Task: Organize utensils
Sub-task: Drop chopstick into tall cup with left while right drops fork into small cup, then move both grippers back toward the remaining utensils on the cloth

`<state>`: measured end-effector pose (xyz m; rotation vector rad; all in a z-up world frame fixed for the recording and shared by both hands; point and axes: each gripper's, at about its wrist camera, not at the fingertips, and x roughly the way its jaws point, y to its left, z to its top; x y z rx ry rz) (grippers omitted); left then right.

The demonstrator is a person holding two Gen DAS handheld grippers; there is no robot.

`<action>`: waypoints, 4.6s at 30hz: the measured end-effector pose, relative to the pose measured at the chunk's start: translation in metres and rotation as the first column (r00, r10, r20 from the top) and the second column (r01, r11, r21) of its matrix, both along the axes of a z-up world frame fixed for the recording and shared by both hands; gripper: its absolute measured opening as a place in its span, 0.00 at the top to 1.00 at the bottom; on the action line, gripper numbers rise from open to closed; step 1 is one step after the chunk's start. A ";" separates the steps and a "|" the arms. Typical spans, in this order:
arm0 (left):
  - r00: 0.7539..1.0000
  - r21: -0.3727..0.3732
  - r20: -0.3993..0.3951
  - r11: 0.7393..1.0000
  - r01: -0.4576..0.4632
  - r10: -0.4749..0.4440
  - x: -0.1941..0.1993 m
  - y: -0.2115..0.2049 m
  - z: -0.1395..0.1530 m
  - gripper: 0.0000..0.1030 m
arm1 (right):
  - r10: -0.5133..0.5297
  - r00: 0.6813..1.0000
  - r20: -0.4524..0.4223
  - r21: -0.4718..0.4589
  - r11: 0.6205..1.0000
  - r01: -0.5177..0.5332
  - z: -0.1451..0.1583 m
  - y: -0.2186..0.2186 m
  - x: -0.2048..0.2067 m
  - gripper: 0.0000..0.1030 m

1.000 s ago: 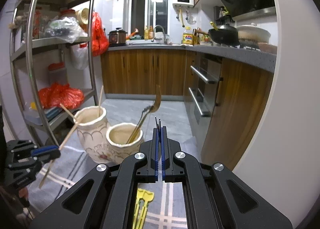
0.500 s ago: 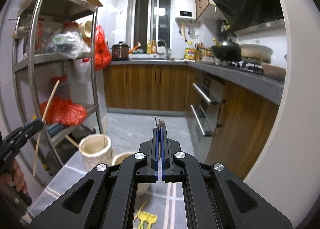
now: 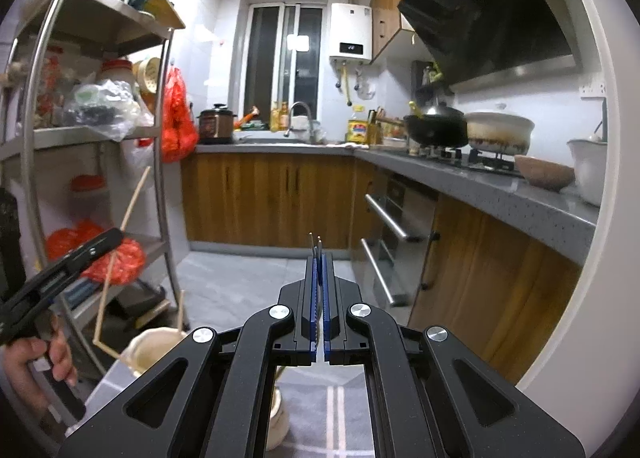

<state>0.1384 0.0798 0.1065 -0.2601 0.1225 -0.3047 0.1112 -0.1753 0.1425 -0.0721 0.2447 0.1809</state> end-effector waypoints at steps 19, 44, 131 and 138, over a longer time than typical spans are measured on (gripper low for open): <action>0.996 0.085 -0.077 0.995 0.049 -0.042 0.030 -0.007 -0.027 0.94 | 0.051 0.989 -0.141 -0.026 0.998 -0.055 -0.058 0.018 0.030 0.97; 0.993 0.207 -0.120 0.977 0.044 -0.019 0.005 -0.014 -0.032 0.83 | 0.100 0.971 -0.218 0.051 0.995 -0.091 -0.071 0.020 0.034 0.68; 0.898 0.454 -0.430 0.882 0.125 0.094 -0.110 -0.103 -0.128 0.05 | 0.149 0.826 -0.543 0.048 0.988 -0.147 -0.181 -0.035 -0.067 0.54; 0.898 0.455 -0.431 0.880 0.133 0.088 -0.112 -0.106 -0.128 0.05 | 0.177 0.798 -0.576 0.073 0.984 -0.165 -0.185 -0.028 -0.066 0.78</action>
